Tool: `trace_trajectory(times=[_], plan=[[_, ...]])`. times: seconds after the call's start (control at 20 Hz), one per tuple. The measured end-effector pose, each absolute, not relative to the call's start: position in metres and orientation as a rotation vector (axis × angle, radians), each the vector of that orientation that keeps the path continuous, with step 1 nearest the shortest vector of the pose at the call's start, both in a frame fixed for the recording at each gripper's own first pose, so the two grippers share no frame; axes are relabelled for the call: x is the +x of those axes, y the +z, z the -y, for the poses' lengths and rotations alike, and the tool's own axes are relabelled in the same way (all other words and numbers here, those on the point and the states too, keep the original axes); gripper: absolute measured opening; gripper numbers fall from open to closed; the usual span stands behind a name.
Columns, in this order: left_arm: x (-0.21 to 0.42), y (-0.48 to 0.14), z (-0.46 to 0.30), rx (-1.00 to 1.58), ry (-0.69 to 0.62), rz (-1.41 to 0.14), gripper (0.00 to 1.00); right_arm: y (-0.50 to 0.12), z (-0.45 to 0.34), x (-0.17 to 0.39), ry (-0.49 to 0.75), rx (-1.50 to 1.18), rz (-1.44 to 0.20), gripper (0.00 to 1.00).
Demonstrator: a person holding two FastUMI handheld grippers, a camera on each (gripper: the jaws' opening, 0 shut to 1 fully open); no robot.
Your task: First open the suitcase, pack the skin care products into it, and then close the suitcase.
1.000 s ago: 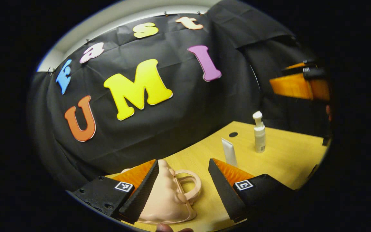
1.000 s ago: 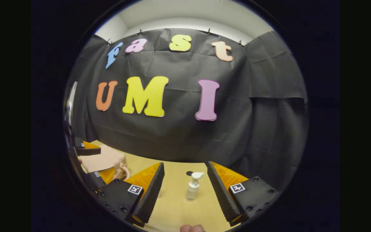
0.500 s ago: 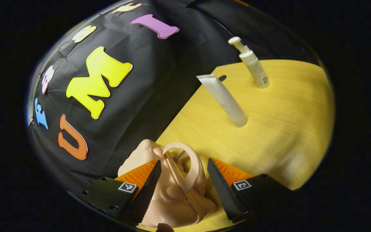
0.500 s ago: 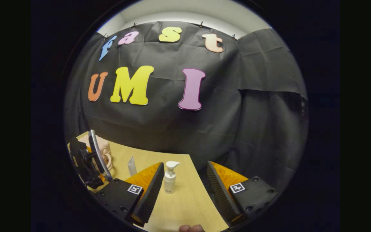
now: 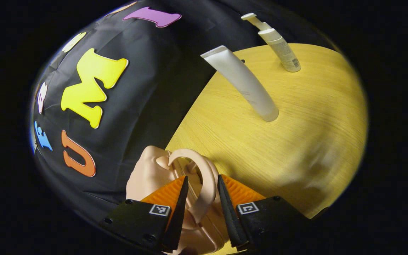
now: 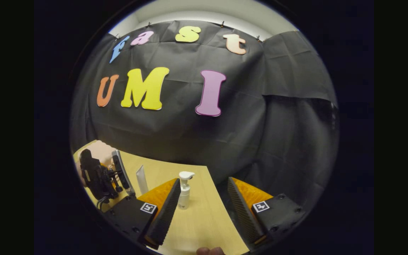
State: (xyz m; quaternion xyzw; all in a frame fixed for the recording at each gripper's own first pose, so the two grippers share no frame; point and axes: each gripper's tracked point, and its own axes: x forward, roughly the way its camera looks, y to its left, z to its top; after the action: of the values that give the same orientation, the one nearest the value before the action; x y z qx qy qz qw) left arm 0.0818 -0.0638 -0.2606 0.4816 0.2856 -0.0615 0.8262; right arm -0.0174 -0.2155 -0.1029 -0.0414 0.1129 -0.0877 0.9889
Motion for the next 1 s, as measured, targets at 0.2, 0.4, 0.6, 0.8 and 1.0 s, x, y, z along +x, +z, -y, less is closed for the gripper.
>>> trace_trajectory(times=[0.2,0.4,0.6,0.8,1.0], plan=[[0.084,-0.265,0.057,1.031,-0.111,-0.667,0.33,-0.103,0.217,-0.02,-0.195,-0.075,-0.224,0.8],[0.084,-0.251,0.062,1.034,-0.114,-0.651,0.21,-0.1,0.212,-0.022,-0.209,-0.061,-0.214,0.79],[0.08,-0.229,0.061,0.945,-0.095,-0.628,0.09,-0.092,0.2,-0.025,-0.208,-0.062,-0.193,0.79],[0.08,-0.184,0.051,0.832,-0.072,-0.558,0.06,-0.078,0.181,-0.025,-0.193,-0.057,-0.165,0.79],[0.064,-0.123,0.028,0.663,-0.042,-0.461,0.04,-0.051,0.151,-0.021,-0.157,-0.074,-0.121,0.79]])
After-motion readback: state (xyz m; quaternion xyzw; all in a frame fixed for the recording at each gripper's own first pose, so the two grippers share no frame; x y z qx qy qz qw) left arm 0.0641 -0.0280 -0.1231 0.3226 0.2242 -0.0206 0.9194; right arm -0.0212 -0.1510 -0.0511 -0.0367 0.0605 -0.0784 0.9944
